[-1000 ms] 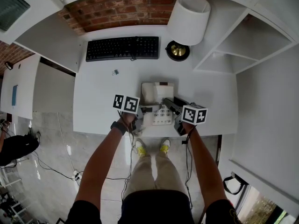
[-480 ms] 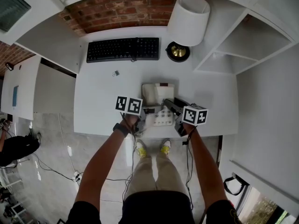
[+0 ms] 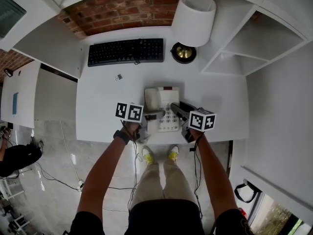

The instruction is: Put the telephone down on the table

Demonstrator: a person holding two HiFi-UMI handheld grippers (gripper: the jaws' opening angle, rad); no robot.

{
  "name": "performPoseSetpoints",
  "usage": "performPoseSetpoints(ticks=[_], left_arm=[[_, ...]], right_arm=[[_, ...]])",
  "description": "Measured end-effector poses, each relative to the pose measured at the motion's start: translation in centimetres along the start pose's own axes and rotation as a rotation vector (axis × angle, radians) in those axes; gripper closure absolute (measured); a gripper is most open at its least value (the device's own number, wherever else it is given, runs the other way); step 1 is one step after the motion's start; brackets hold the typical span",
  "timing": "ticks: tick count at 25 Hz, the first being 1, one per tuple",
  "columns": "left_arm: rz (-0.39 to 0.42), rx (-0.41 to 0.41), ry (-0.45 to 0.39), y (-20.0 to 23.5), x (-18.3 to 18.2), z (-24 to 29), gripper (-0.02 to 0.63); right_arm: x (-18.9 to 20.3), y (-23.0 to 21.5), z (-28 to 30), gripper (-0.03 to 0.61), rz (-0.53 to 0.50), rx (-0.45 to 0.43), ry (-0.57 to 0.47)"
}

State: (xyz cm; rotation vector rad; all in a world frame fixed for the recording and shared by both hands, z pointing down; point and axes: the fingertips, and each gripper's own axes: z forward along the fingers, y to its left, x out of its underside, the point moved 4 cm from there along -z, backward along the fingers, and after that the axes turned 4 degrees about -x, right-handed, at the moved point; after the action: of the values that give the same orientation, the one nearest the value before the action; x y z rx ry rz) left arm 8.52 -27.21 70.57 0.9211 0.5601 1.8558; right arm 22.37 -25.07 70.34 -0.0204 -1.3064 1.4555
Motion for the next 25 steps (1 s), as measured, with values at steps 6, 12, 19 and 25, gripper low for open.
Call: performPoseSetpoints(ticks=[6, 12, 19, 25], left_arm=[[0.004, -0.029, -0.026, 0.1, 0.1, 0.0, 0.109], [0.150, -0.219, -0.097, 0.4, -0.4, -0.8, 0.110], [0.096, -0.225, -0.154, 1.3, 0.3, -0.9, 0.153], [0.181, -0.277, -0.185, 1.0, -0.1, -1.4, 0.157]], right_arm=[[0.1, 0.0, -0.1, 0.387, 0.006, -0.001, 0.001], [0.2, 0.0, -0.1, 0.400, 0.009, 0.006, -0.004], [0.1, -0.1, -0.3, 0.407, -0.006, 0.016, -0.011], [0.1, -0.2, 0.0, 0.407, -0.013, 0.018, -0.017]])
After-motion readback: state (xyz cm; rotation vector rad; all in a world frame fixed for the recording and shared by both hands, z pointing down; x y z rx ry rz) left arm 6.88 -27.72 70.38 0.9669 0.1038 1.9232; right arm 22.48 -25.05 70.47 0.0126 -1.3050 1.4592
